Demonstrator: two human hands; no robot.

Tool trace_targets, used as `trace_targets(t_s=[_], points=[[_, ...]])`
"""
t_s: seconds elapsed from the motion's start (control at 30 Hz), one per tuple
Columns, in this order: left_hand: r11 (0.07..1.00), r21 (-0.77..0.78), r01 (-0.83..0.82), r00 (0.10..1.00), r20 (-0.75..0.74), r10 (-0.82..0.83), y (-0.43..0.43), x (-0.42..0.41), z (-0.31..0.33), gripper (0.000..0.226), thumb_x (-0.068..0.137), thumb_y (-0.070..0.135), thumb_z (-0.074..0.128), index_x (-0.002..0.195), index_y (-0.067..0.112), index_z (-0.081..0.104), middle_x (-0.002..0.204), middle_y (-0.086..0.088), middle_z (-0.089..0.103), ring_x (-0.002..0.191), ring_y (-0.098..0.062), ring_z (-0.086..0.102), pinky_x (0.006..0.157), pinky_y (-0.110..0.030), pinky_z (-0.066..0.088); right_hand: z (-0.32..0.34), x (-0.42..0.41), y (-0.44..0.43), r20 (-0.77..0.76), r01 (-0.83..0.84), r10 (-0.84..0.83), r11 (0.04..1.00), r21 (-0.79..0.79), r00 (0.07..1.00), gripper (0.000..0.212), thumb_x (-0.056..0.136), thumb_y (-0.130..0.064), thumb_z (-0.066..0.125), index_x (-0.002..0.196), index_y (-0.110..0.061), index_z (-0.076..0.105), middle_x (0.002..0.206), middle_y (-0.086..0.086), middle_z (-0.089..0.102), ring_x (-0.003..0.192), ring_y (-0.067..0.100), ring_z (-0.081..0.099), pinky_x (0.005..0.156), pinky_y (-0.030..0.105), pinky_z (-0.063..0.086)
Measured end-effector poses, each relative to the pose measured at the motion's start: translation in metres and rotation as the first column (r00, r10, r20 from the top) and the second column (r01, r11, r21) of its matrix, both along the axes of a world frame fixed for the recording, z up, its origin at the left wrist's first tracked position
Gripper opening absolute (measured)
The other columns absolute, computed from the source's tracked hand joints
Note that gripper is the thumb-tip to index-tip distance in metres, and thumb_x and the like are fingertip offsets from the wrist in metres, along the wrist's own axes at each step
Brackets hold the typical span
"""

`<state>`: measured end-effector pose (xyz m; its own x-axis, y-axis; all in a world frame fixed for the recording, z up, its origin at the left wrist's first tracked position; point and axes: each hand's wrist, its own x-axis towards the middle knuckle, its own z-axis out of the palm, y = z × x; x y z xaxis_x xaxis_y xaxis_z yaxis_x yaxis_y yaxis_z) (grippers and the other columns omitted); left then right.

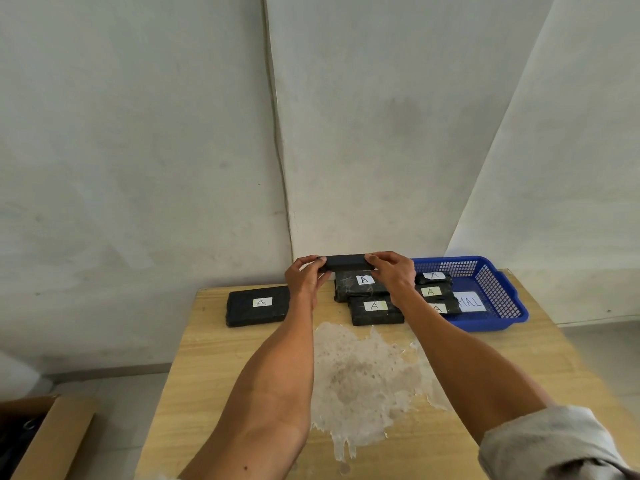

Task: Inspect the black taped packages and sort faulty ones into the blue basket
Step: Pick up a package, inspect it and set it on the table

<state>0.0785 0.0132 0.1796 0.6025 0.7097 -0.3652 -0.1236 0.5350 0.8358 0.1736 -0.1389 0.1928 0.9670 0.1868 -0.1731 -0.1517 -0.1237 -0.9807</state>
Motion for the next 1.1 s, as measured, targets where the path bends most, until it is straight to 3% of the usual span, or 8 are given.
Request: trace_targets(t_s=[0.1, 0.33, 0.47, 0.63, 0.8, 0.87, 0.97, 1.1], points=[[0.999, 0.012, -0.041, 0.998, -0.037, 0.041, 0.004, 0.004, -0.001, 0.015, 0.079, -0.003, 0.079, 0.086, 0.004, 0.068, 0.102, -0.017, 0.07, 0.094, -0.031, 0.071, 0.077, -0.041, 0.063, 0.001, -0.002, 0.0, 0.033, -0.061, 0.061, 0.998, -0.002, 0.998, 0.026, 0.078, -0.018, 0.086, 0.102, -0.014, 0.075, 0.091, -0.001, 0.075, 0.085, 0.015, 0.073, 0.083, 0.029, 0.061], [1.0, 0.025, -0.015, 0.999, -0.048, 0.016, 0.007, 0.008, -0.002, 0.015, 0.081, -0.005, 0.077, 0.086, 0.004, 0.066, 0.099, -0.016, 0.069, 0.093, -0.031, 0.071, 0.08, -0.043, 0.062, 0.001, -0.001, -0.001, 0.071, -0.063, 0.065, 0.998, -0.027, 0.995, 0.025, 0.078, -0.016, 0.086, 0.1, -0.018, 0.075, 0.089, -0.003, 0.075, 0.084, 0.014, 0.073, 0.079, 0.025, 0.06], [0.998, -0.044, -0.046, 0.999, -0.011, 0.045, 0.007, 0.014, -0.004, 0.024, 0.082, -0.009, 0.07, 0.095, 0.008, 0.058, 0.105, -0.017, 0.067, 0.095, -0.026, 0.068, 0.085, -0.043, 0.06, -0.002, 0.002, 0.004, 0.032, -0.028, 0.03, 0.998, -0.05, 0.999, 0.017, 0.082, -0.013, 0.081, 0.089, -0.028, 0.076, 0.09, 0.0, 0.075, 0.082, 0.02, 0.074, 0.08, 0.034, 0.062], [0.994, -0.074, -0.086, 0.996, 0.006, 0.087, 0.007, 0.018, -0.004, 0.012, 0.084, -0.004, 0.073, 0.09, 0.003, 0.064, 0.106, -0.019, 0.067, 0.101, -0.027, 0.066, 0.087, -0.04, 0.059, -0.003, 0.004, 0.009, -0.028, 0.012, -0.012, 1.0, -0.002, 1.0, 0.011, 0.081, -0.024, 0.083, 0.086, -0.018, 0.076, 0.084, 0.003, 0.076, 0.079, 0.019, 0.076, 0.083, 0.032, 0.061], [0.994, -0.102, -0.039, 0.999, 0.01, 0.04, 0.009, 0.014, -0.008, 0.038, 0.084, -0.015, 0.066, 0.12, -0.006, 0.059, 0.11, -0.022, 0.064, 0.102, -0.032, 0.065, 0.097, -0.041, 0.054, -0.001, 0.01, 0.013, -0.071, 0.047, -0.045, 0.998, 0.034, 0.996, 0.018, 0.083, -0.009, 0.08, 0.1, -0.012, 0.075, 0.097, 0.008, 0.075, 0.084, 0.021, 0.074, 0.082, 0.035, 0.062], [0.993, -0.119, 0.015, 1.0, 0.022, -0.013, 0.008, 0.011, -0.008, 0.038, 0.083, -0.016, 0.067, 0.12, -0.009, 0.061, 0.109, -0.023, 0.067, 0.099, -0.031, 0.067, 0.092, -0.038, 0.057, 0.0, 0.011, 0.015, -0.08, 0.092, -0.091, 0.996, 0.004, 0.993, 0.009, 0.082, -0.018, 0.082, 0.089, -0.017, 0.076, 0.09, 0.006, 0.075, 0.079, 0.02, 0.074, 0.08, 0.034, 0.063], [0.988, -0.136, 0.075, 0.997, 0.032, -0.071, 0.005, 0.006, -0.004, 0.034, 0.082, -0.018, 0.066, 0.114, -0.005, 0.063, 0.098, -0.019, 0.07, 0.087, -0.029, 0.07, 0.068, -0.032, 0.062, -0.002, 0.013, 0.017, -0.039, 0.169, -0.171, 0.985, -0.046, 0.984, 0.017, 0.076, -0.025, 0.087, 0.068, -0.028, 0.073, 0.077, 0.001, 0.074, 0.078, 0.022, 0.074, 0.079, 0.036, 0.063], [0.989, -0.12, 0.081, 0.997, 0.03, -0.078, 0.005, 0.003, -0.006, 0.036, 0.082, -0.02, 0.064, 0.113, -0.002, 0.063, 0.097, -0.019, 0.07, 0.084, -0.026, 0.071, 0.065, -0.031, 0.062, -0.004, 0.014, 0.015, -0.013, 0.17, -0.173, 0.981, -0.097, 0.985, 0.02, 0.076, -0.021, 0.088, 0.066, -0.027, 0.071, 0.074, -0.002, 0.07, 0.083, 0.023, 0.072, 0.084, 0.037, 0.061]])
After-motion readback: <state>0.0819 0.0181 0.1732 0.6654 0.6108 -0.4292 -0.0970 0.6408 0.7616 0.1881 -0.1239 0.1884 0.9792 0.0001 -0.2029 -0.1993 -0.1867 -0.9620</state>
